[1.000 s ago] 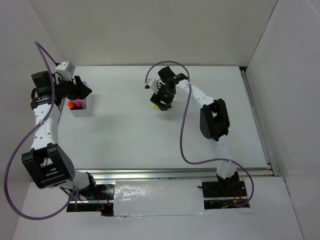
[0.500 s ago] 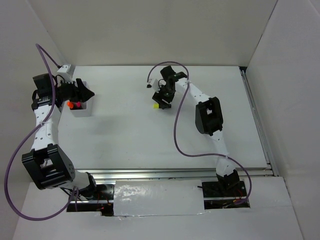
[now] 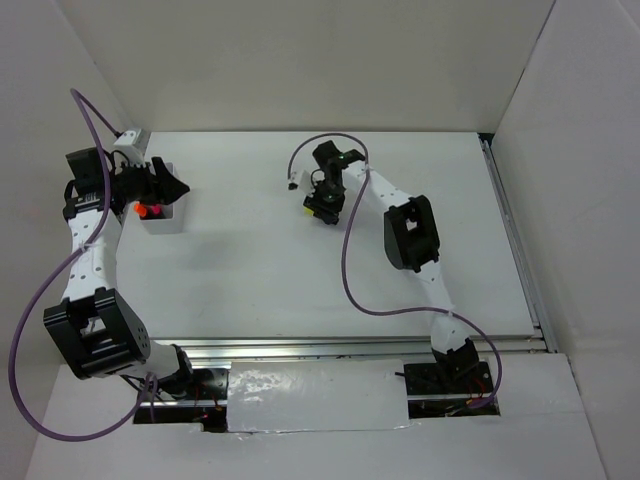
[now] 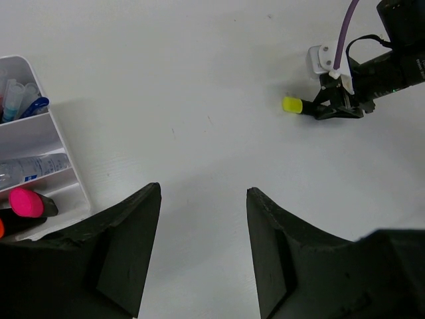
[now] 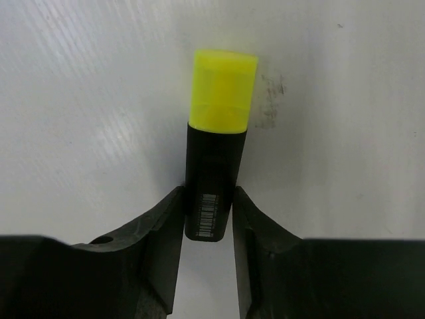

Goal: Sort the stationery into containers
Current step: Grab a piece of stationery with the right arm, then pass the stationery from the right arm to the left

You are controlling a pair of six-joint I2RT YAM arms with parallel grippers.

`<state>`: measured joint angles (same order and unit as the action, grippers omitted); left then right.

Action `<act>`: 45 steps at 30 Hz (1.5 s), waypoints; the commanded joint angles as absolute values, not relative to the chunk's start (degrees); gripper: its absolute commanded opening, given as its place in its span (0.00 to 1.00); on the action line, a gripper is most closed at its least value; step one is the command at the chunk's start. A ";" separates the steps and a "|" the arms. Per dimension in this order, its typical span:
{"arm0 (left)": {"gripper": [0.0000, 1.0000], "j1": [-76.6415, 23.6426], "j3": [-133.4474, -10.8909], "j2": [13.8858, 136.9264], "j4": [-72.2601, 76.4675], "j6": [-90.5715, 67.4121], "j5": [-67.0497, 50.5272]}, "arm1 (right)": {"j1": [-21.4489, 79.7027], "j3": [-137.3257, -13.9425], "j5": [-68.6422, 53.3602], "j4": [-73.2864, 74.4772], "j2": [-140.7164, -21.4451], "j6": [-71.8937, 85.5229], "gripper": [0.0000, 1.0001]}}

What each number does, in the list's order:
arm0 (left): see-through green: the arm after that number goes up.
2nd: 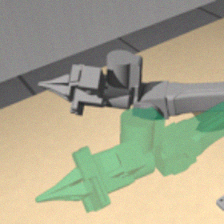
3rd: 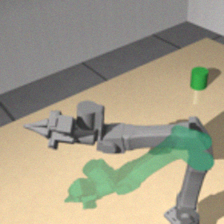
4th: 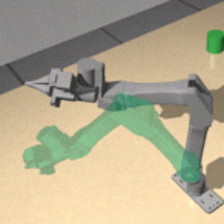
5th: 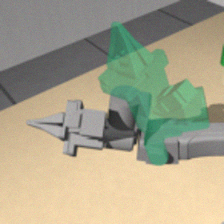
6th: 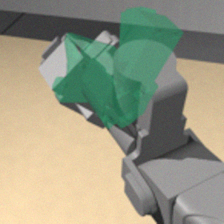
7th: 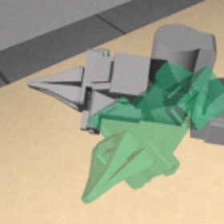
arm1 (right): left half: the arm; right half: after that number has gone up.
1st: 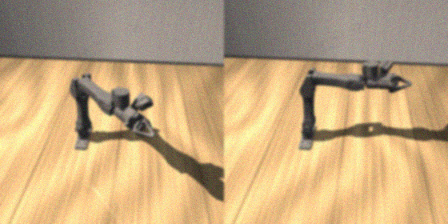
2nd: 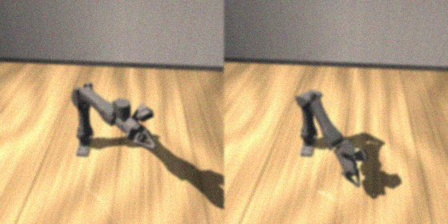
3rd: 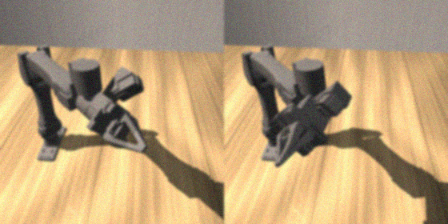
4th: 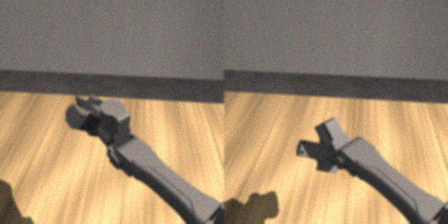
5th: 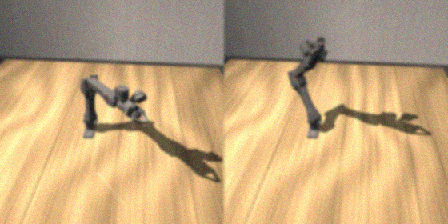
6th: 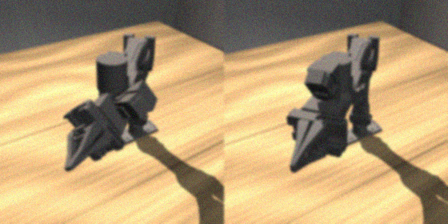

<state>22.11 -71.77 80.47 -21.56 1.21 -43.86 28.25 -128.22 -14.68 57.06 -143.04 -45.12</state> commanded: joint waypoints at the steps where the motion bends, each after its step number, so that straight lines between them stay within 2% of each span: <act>1: 0.66 22.24 -71.72 78.23 -21.36 0.62 -45.96 | 30.14 -126.92 -13.27 59.59 -143.35 -46.93 0.36; 3: 0.65 22.24 -70.67 76.91 -19.96 0.53 -46.40 | 30.41 -125.78 -13.18 59.33 -142.65 -46.58 0.29; 4: 0.65 22.24 -69.27 76.30 -19.08 -2.00 -46.84 | 30.58 -125.16 -12.92 59.07 -142.04 -45.97 0.21; 6: 0.64 22.24 -67.16 74.01 -16.89 -5.16 -48.51 | 31.11 -122.54 -13.01 57.22 -138.88 -45.01 0.14; 7: 0.64 22.24 -65.06 73.13 -14.09 -6.66 -49.30 | 31.37 -121.48 -13.09 56.00 -137.13 -43.26 0.06; 10: 0.65 22.24 -60.83 70.32 -8.29 -14.30 -51.94 | 32.43 -117.08 -15.54 51.08 -126.78 -38.25 0.00; 14: 0.65 21.71 -56.70 69.52 -4.75 -26.33 -54.14 | 34.89 -110.41 -19.67 42.83 -116.13 -30.69 0.00; 19: 0.66 20.48 -54.58 71.63 -5.54 -31.81 -55.81 | 40.24 -103.01 -22.41 35.60 -107.59 -23.74 0.00; 26: 0.68 16.62 -55.19 69.53 -4.39 -32.79 -55.99 | 47.10 -106.34 -22.33 37.00 -107.58 -20.66 0.00; 37: 0.70 10.11 -55.55 69.52 -7.82 -29.27 -54.93 | 50.01 -108.02 -20.83 36.12 -109.51 -19.95 0.00; 43: 0.68 8.44 -54.23 69.43 -6.24 -30.06 -56.34 | 50.19 -108.02 -20.48 35.86 -109.69 -20.13 0.00; 45: 0.64 8.17 -54.05 69.61 -6.24 -29.97 -56.69 | 50.19 -108.11 -20.22 35.77 -109.77 -20.04 0.00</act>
<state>8.73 -53.78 70.61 -8.10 -30.22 -54.50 49.63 -105.43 -20.64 38.15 -110.06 -20.58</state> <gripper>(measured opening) 0.652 0.363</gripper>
